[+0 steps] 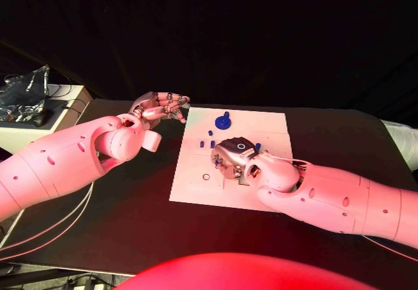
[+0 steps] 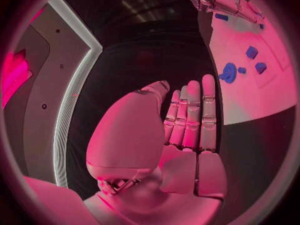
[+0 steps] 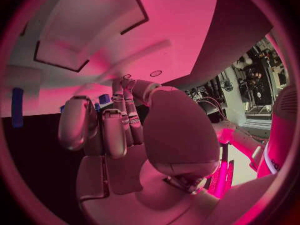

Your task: Assemble the parts on the task board

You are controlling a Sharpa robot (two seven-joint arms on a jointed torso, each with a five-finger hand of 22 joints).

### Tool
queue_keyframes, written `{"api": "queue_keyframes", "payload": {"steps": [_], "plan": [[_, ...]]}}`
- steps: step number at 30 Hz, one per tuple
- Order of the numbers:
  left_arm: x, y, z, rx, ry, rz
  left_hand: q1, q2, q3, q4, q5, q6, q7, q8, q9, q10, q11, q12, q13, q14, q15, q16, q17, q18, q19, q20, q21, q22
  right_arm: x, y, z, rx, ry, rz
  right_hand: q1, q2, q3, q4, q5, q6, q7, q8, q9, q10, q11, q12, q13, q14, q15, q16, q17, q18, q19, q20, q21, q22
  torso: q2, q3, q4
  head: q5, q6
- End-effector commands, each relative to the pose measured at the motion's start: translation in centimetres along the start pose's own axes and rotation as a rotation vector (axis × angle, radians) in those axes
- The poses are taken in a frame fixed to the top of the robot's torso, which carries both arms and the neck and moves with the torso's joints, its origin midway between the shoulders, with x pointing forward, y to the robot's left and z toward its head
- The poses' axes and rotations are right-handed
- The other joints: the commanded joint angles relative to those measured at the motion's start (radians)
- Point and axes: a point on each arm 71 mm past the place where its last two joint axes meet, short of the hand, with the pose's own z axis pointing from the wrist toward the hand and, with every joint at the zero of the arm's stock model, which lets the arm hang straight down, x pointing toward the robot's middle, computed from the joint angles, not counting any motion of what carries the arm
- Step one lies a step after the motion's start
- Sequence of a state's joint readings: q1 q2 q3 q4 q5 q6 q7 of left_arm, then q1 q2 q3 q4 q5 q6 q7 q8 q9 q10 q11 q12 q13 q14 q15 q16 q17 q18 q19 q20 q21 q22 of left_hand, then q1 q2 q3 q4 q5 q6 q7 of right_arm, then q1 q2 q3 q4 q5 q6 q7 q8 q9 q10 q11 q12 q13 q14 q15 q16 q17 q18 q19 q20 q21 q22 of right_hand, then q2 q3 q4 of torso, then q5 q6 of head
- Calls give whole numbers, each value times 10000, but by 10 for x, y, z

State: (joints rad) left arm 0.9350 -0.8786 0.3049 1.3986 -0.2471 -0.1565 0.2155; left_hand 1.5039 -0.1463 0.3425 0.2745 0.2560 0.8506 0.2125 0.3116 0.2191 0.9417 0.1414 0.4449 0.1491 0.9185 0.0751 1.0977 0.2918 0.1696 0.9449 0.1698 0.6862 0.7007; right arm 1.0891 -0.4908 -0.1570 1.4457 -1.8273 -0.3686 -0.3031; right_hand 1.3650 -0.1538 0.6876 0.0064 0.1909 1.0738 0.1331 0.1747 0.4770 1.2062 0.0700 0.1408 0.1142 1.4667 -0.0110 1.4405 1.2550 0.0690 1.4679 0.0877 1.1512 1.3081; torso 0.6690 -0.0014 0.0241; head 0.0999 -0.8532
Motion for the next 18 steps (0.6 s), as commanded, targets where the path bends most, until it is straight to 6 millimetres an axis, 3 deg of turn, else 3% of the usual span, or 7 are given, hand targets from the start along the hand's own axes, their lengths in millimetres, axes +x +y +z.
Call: {"api": "queue_keyframes", "payload": {"steps": [1, 10, 18], "plan": [[2, -1, 0, 33, 175, -100, 7, -59, 39, 3, -13, -79, 9, 43, -16, -11, 22, 68, -15, -59, 10, -50, -14, 130, -5, -3, 32, 15, 3, -4, -3, 163, 45, 454, 33, 101, 61, -17, 22, 79, -19, 43, 27, 145, -57, 62, 75, 395, -64, -57, -6, 15, 271, -68, 75, 1236, 1, 2, 3, 13, -5], [1, -1, 0, 18, 153, -92, 20, -63, 60, -12, -12, -82, 9, 48, -16, -13, 21, 70, -17, -58, 8, -55, -15, 131, -5, -5, 34, 17, -3, -15, -12, 461, -140, 1579, -14, 91, 116, -60, -48, 104, -22, 78, 52, 178, -65, 91, 94, 399, -72, -55, -4, -2, 292, -76, 173, 1277, -14, -6, -6, 49, -23], [1, 0, 0, -40, 156, -91, 36, -63, 87, -28, -9, -86, 10, 54, -17, -15, 20, 72, -19, -57, 6, -61, -18, 132, -5, -7, 37, 21, -21, -32, -14, 1154, 864, 3293, -58, 96, 152, -80, -118, 97, -17, 91, 67, 179, -64, 98, 102, 392, -73, -75, -51, 9, 279, -83, 110, 1262, -17, -14, -24, 72, 3]]}}
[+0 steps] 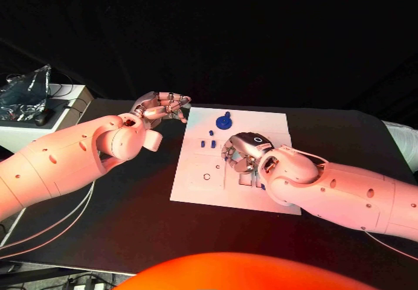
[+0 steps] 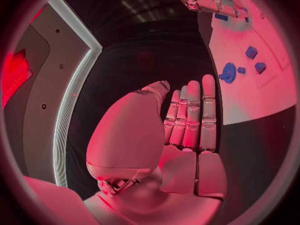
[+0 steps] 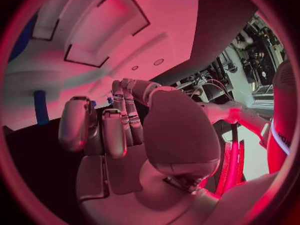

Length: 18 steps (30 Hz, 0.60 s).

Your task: Assemble the parts on the task board

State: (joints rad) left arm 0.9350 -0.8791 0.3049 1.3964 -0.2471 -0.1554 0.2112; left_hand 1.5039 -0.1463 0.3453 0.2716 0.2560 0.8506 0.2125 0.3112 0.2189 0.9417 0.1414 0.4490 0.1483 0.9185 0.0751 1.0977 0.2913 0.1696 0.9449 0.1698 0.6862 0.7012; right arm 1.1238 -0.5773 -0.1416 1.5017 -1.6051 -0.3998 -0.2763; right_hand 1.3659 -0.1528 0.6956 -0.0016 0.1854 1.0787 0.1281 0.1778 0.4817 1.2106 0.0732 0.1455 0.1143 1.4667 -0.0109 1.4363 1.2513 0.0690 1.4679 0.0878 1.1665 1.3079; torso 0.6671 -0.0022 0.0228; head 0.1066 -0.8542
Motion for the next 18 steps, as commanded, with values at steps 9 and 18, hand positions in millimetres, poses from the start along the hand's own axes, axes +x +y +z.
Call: {"api": "queue_keyframes", "payload": {"steps": [9, 18], "plan": [[1, 0, 0, -26, 167, -94, 36, -63, 59, 0, -9, -85, 10, 59, -15, -15, 20, 31, -11, -57, 6, -61, -13, 132, -5, -7, 37, 15, -13, -12, 9, 1374, 2557, 3462, -87, 106, 92, -4, -87, 34, 40, 59, 25, 127, -90, 51, 104, 380, -71, -59, -71, 21, 265, -85, -112, 1243, -21, -36, -9, 12, 54], [1, 0, 0, -85, 197, -97, 34, -71, 77, -6, -11, -99, 16, 59, -17, -27, 26, 28, -15, -57, 7, -67, -15, 131, -6, -8, 39, 18, -15, -24, 23, 3207, 4091, 6106, -137, 129, 95, 2, -109, 18, 55, 64, 35, 142, -84, 65, 114, 346, -66, -128, -225, 34, 246, -85, -194, 1220, -23, -46, -13, 90, 79]]}}
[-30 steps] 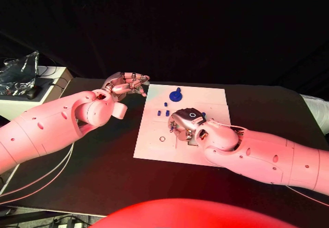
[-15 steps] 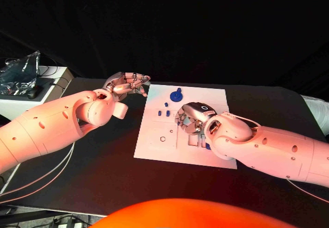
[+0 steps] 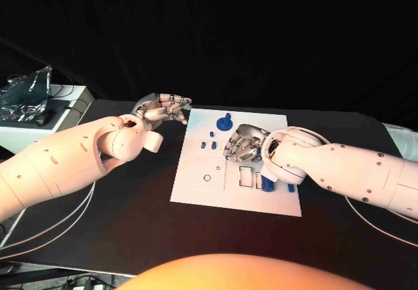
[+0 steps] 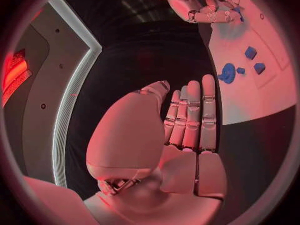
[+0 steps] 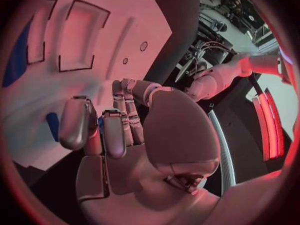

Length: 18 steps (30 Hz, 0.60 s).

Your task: Assemble the parts on the task board

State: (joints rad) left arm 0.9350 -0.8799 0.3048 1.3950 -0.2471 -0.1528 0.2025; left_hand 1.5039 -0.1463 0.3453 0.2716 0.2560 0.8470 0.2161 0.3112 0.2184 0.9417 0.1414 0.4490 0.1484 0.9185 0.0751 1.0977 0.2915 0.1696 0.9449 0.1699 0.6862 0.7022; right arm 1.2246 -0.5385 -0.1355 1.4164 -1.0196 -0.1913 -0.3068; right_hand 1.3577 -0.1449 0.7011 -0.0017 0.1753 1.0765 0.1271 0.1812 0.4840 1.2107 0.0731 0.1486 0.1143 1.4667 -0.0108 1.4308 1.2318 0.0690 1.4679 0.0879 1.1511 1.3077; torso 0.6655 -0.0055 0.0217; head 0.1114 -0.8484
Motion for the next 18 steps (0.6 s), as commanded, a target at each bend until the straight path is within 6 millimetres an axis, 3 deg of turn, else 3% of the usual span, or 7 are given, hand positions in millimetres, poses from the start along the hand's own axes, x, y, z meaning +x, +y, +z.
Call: {"api": "queue_keyframes", "payload": {"steps": [1, 8, 14, 18], "plan": [[2, -1, 0, 2, 196, -99, 34, -71, 78, -6, -10, -62, -21, 59, -13, -26, 26, 28, -15, -57, 7, -67, -17, 131, -6, -8, 39, 9, 6, -8, 4, 1392, 1701, 2250, -55, 51, 39, 3, -8, 39, 64, 29, 12, 142, -84, 34, 114, 346, -67, -73, -30, 34, 246, -86, -40, 1222, 0, -14, 7, 60, 11], [2, 0, 0, -46, 221, -102, 30, -75, 84, -6, -11, -69, -18, 58, -15, -34, 29, 26, -18, -58, 9, -71, -18, 130, -7, -8, 40, 10, 3, -11, 15, 2579, 2679, 3865, -87, 57, 32, 2, -23, 32, 68, 34, 19, 149, -82, 43, 120, 325, -64, -118, -127, 33, 243, -83, -42, 1223, 8, -6, 1, 91, -33], [2, 0, 0, -80, 237, -104, 22, -78, 91, -4, -12, -77, -14, 58, -16, -40, 33, 24, -20, -60, 12, -75, -19, 129, -9, -7, 40, 11, 5, -10, 20, 2951, 3265, 4384, -98, 58, 29, -3, -29, 29, 66, 37, 23, 149, -83, 45, 122, 315, -64, -139, -171, 39, 235, -82, -82, 1211, 15, 8, 9, 112, -75], [3, 0, 0, -95, 246, -106, 22, -78, 91, -4, -12, -77, -14, 58, -16, -40, 33, 24, -20, -60, 12, -75, -19, 129, -9, -7, 40, 11, 7, -9, 22, 3074, 3556, 4508, -103, 59, 28, -6, -32, 28, 65, 38, 25, 149, -83, 45, 123, 311, -64, -145, -182, 38, 234, -82, -80, 1212, 14, -1, 8, 119, -101]]}}
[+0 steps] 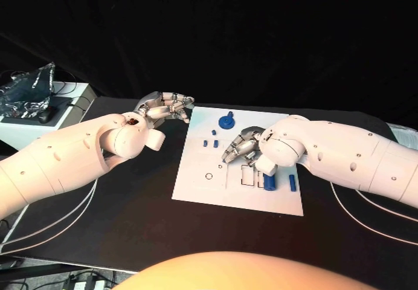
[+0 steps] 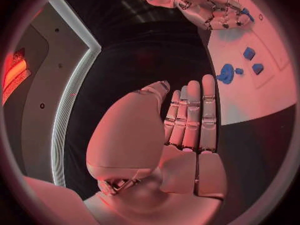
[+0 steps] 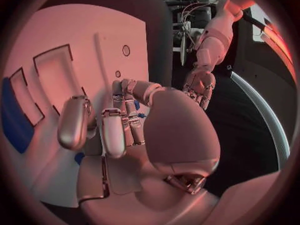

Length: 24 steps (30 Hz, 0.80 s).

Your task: Assemble the parts on the task board

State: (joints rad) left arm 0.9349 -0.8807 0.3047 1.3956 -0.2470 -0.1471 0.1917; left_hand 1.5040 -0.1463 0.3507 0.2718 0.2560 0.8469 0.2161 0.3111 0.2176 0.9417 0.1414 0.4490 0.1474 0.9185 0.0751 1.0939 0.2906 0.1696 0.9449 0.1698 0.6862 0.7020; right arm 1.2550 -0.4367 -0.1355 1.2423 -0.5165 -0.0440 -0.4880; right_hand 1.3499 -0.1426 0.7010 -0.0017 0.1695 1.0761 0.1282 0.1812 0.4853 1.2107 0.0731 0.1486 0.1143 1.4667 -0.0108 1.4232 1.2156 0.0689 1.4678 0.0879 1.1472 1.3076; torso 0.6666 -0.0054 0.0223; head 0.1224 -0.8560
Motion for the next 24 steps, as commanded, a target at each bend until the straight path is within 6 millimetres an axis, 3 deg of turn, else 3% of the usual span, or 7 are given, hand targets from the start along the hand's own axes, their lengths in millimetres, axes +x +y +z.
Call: {"api": "queue_keyframes", "payload": {"steps": [1, 24], "plan": [[2, -1, 0, 8, 197, -98, 21, -78, 36, -5, -12, -77, -14, 58, -8, -40, 33, 24, -10, -60, 12, -36, -10, 129, -9, -7, 40, 12, 7, -3, 1, 572, 1124, 475, -27, 36, 29, -8, 24, 32, 54, 39, 13, 148, -83, 46, 124, 310, -64, -72, -25, 38, 234, -83, -39, 1214, 4, 1, 0, 12, -32], [3, 0, 1, -47, 268, -107, 12, -82, 52, -5, -12, -87, -10, 61, -11, -49, 37, 23, -13, -61, 15, -42, -12, 127, -13, -5, 39, 14, 9, 1, 3, 612, 965, 192, -43, 42, 27, -32, 13, 25, 51, 46, 23, 148, -87, 52, 129, 298, -67, -96, -68, 44, 224, -84, -74, 1205, 6, 19, 8, 51, -131]]}}
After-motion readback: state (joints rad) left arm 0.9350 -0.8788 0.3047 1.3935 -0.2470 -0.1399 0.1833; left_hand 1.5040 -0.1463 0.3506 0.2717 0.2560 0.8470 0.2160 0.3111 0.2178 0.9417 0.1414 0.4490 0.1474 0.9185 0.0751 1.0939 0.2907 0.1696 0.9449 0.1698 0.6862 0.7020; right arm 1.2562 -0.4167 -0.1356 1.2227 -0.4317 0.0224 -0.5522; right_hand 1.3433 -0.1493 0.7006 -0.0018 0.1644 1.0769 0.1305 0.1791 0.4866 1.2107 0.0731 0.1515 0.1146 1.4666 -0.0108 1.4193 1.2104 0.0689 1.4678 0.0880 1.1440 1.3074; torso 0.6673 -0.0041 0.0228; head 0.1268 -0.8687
